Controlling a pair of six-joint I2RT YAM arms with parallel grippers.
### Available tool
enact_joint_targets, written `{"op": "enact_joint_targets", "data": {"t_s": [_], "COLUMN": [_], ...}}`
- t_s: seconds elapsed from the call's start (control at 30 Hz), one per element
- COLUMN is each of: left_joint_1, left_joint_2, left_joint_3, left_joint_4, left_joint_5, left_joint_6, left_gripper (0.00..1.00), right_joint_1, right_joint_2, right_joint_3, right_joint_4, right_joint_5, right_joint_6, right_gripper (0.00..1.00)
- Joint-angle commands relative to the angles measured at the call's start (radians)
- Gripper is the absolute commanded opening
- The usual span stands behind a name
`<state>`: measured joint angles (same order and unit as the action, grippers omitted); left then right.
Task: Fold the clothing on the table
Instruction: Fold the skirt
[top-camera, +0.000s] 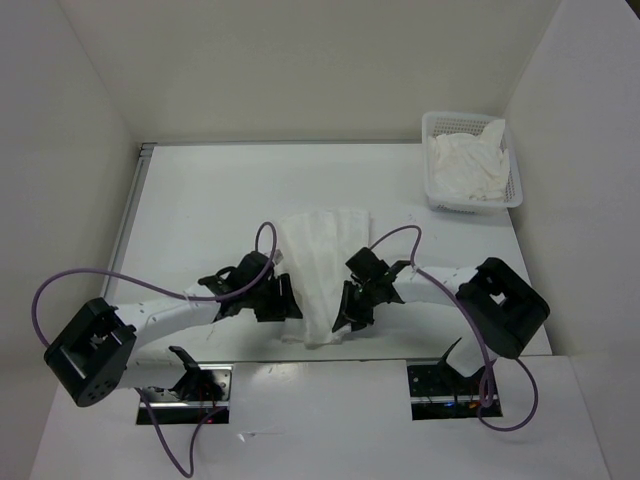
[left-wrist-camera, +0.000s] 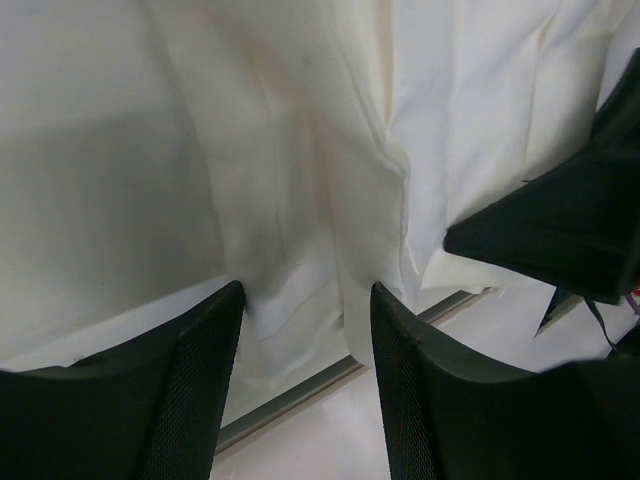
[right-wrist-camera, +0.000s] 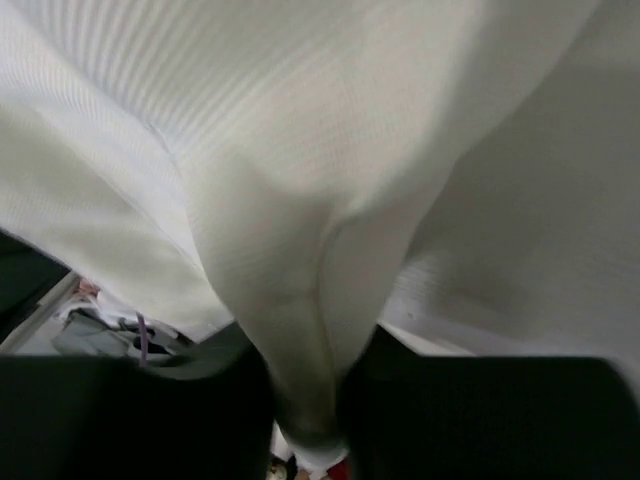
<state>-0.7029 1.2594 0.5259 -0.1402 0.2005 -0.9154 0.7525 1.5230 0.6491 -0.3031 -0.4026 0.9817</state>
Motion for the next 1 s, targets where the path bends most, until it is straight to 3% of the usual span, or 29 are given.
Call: {"op": "enact_joint_targets", "data": {"t_s": [0.0, 0.03, 0.1, 0.33, 0.4, 0.43, 0.47, 0.57, 0.8, 0.97], "left_joint_1": [-0.003, -0.003, -0.003, -0.003, -0.003, -0.003, -0.003, -0.003, -0.003, -0.003], "left_joint_2": [0.003, 0.003, 0.003, -0.003, 0.046, 0.079, 0.095, 0.126, 0.077, -0.029], "left_joint_3": [0.048, 0.058, 0.075, 0.249, 0.278, 0.289, 0.289, 0.258, 0.259, 0.298], "left_joint_4": [0.034, 0.034, 0.016, -0.050, -0.041, -0.032, -0.032, 0.002, -0.125, -0.284], "left_joint_5": [0.014, 0.023, 0.023, -0.016, 0.005, 0.032, 0.046, 0.082, 0.057, 0.014], "left_joint_6": [0.018, 0.018, 0.042, 0.113, 0.128, 0.139, 0.139, 0.139, 0.194, 0.233], "left_gripper": [0.61, 0.61, 0.61, 0.61, 0.61, 0.61, 0.61, 0.61, 0.61, 0.65], "right_joint_1": [0.016, 0.016, 0.016, 0.016, 0.016, 0.016, 0.016, 0.016, 0.016, -0.011], "right_joint_2": [0.037, 0.037, 0.037, 0.025, 0.037, 0.037, 0.037, 0.025, -0.084, -0.220], "right_joint_3": [0.000, 0.000, 0.009, 0.018, 0.018, 0.030, 0.030, 0.043, 0.113, 0.136], "right_joint_4": [0.033, 0.019, -0.017, -0.085, -0.074, -0.074, -0.074, -0.048, -0.122, -0.178], "right_joint_5": [0.013, 0.034, 0.063, 0.104, 0.090, 0.078, 0.068, 0.045, 0.059, 0.081], "right_joint_6": [0.015, 0.015, 0.005, -0.017, -0.017, -0.017, -0.026, -0.035, -0.044, -0.044], "right_gripper": [0.25, 0.12, 0.00, 0.00, 0.11, 0.28, 0.36, 0.50, 0.60, 0.60]}}
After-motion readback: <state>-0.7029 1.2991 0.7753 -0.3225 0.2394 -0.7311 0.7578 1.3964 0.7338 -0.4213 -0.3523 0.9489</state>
